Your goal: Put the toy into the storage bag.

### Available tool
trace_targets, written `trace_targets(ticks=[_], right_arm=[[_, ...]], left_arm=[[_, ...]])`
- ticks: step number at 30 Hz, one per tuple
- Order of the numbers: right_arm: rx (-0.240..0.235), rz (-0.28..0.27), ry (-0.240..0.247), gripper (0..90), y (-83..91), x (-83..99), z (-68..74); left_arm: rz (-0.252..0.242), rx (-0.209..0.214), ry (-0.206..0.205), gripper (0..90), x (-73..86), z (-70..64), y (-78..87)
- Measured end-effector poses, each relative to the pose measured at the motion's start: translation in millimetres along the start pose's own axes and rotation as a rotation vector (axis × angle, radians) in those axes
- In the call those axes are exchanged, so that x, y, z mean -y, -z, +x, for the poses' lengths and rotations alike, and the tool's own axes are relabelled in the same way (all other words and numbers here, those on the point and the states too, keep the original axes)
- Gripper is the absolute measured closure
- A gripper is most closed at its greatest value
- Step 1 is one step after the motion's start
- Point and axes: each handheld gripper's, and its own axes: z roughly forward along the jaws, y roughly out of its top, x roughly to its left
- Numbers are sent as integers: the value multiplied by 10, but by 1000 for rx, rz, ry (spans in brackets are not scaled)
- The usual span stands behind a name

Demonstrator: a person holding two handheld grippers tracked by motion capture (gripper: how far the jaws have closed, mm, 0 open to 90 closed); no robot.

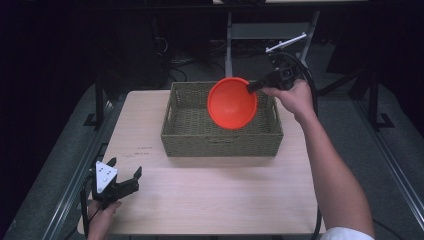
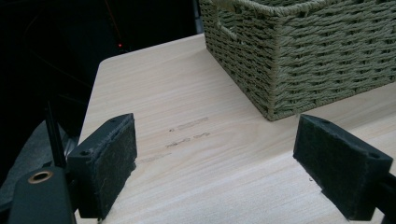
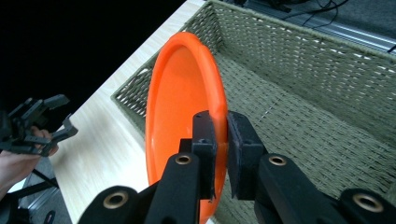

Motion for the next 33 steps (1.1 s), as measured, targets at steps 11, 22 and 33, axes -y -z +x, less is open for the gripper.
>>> trace_targets(ticks=[11, 22, 33], right_arm=[[35, -8, -35, 825, -110, -52, -108], [86, 4, -80, 824, -222, -59, -189], [104, 11, -95, 824, -381, -93, -211]], left_arm=[[1, 5, -11, 127, -15, -14, -14], [-3, 14, -18, 127, -23, -23, -18], [-1, 19, -15, 127, -29, -14, -31]])
